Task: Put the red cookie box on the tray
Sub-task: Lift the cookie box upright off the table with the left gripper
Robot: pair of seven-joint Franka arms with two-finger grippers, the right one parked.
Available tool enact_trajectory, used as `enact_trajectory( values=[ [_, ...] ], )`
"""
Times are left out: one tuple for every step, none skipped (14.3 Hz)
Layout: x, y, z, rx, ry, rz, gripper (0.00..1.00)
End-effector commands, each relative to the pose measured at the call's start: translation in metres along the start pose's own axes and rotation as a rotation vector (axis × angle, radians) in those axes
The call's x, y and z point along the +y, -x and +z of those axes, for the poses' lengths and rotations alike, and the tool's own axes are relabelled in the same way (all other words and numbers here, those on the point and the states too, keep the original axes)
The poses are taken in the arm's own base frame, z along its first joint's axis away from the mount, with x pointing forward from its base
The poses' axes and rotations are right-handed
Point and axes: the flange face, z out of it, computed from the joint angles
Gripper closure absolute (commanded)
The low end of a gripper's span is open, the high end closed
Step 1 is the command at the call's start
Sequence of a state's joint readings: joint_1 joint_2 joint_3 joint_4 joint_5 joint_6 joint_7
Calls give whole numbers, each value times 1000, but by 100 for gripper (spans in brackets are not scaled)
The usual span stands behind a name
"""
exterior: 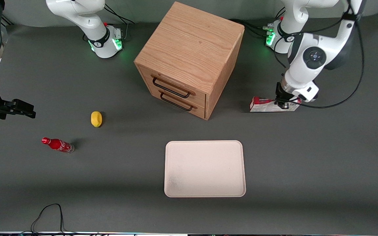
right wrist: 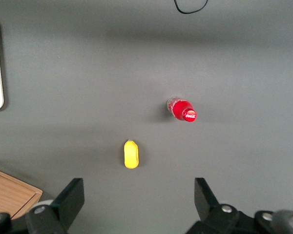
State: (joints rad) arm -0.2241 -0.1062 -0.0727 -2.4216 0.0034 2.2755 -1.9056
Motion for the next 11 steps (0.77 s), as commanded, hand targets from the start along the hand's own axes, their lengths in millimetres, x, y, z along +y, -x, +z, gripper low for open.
enact_trajectory(
  values=[
    [1,-4,-70,23,6,-12,100],
    [1,-9,-94,22,9,-21,100],
    [0,-11,-120,20,21,-24,100],
    [-1,-12,-144,17,31,-25,100],
    [0,-12,-167,16,36,-25,100],
    [1,-11,-189,16,39,-25,100],
    [1,-11,-212,11,53,-26,100],
    [2,-12,-233,8,63,-19,100],
    [1,-12,-253,4,73,11,100],
    [1,-15,-264,4,74,31,100],
    [3,-18,-269,1,78,42,100]
  ],
)
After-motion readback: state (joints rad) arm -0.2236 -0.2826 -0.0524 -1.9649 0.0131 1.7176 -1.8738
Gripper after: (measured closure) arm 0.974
